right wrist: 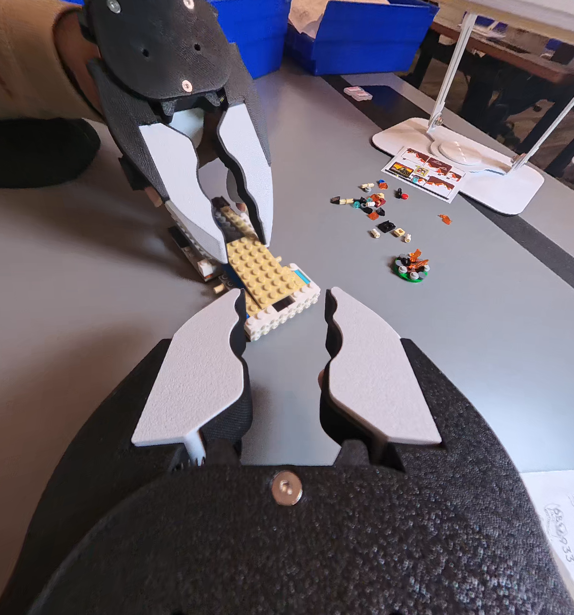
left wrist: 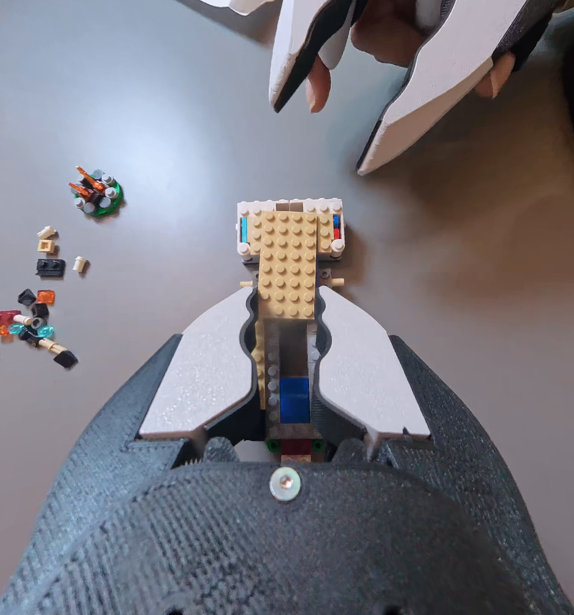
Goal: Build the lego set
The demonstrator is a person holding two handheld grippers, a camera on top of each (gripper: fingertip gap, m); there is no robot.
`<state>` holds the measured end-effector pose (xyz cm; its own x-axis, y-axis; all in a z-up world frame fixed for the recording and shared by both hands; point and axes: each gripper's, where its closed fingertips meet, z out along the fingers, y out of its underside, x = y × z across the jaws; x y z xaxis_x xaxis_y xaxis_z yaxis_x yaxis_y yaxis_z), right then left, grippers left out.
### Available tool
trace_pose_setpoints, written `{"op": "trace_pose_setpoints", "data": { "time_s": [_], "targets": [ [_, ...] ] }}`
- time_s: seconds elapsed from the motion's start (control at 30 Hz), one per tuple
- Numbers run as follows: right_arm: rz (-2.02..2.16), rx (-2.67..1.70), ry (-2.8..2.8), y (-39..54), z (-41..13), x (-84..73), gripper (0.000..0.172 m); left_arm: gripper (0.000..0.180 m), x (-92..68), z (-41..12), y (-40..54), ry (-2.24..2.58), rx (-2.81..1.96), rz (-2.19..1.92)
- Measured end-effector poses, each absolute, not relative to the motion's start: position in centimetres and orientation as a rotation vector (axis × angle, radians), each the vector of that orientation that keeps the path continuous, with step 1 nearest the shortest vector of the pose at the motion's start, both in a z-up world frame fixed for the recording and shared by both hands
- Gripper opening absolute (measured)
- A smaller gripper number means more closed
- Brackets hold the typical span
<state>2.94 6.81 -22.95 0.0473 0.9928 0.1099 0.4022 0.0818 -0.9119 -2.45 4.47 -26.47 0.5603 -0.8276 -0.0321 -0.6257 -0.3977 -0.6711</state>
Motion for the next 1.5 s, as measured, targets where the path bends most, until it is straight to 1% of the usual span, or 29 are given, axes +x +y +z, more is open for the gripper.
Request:
{"op": "trace_pose_setpoints", "data": {
  "time_s": [0.17, 0.27, 0.37, 0.5, 0.6, 0.97, 1.2, 1.27, 1.43, 1.5],
  "targets": [
    [0.890, -1.460, -1.512, 6.4, -23.7, 2.9, 0.046, 0.032, -2.4, -26.6, 4.6, 1.179, -2.180, -0.384],
    [0.898, -1.463, -1.529, 6.3, -23.8, 2.7, 0.046, 0.038, -2.2, -26.8, 4.5, 1.179, -2.191, -0.397],
    [0.900, -1.465, -1.546, 6.2, -23.9, 2.7, 0.046, 0.039, -2.0, -26.5, 4.4, 1.178, -2.177, -0.400],
    [0.888, -1.465, -1.598, 6.0, -24.1, 2.4, 0.045, 0.036, -2.1, -26.4, 4.3, 1.207, -2.163, -0.363],
    [0.883, -1.468, -1.642, 5.9, -24.3, 2.0, 0.045, 0.030, -2.2, -26.5, 4.4, 1.258, -2.156, -0.303],
    [0.864, -1.448, -1.725, 5.4, -24.7, 1.2, 0.045, 0.031, -2.2, -26.7, 4.1, 1.337, -2.212, -0.319],
    [0.889, -1.470, -1.708, 5.7, -24.7, 1.3, 0.043, 0.042, -2.5, -26.2, 4.1, 1.333, -2.200, -0.319],
    [0.884, -1.494, -1.702, 6.2, -24.8, 1.4, 0.033, 0.047, -3.1, -25.9, 3.7, 1.302, -2.207, -0.347],
    [0.872, -1.512, -1.746, 6.9, -24.5, 1.0, 0.014, 0.076, -5.9, -26.8, 2.0, 1.215, -2.267, -0.387],
    [0.850, -1.523, -1.786, 7.2, -24.5, 0.5, 0.008, 0.083, -6.6, -27.4, 1.6, 1.209, -2.281, -0.387]
  ]
}}
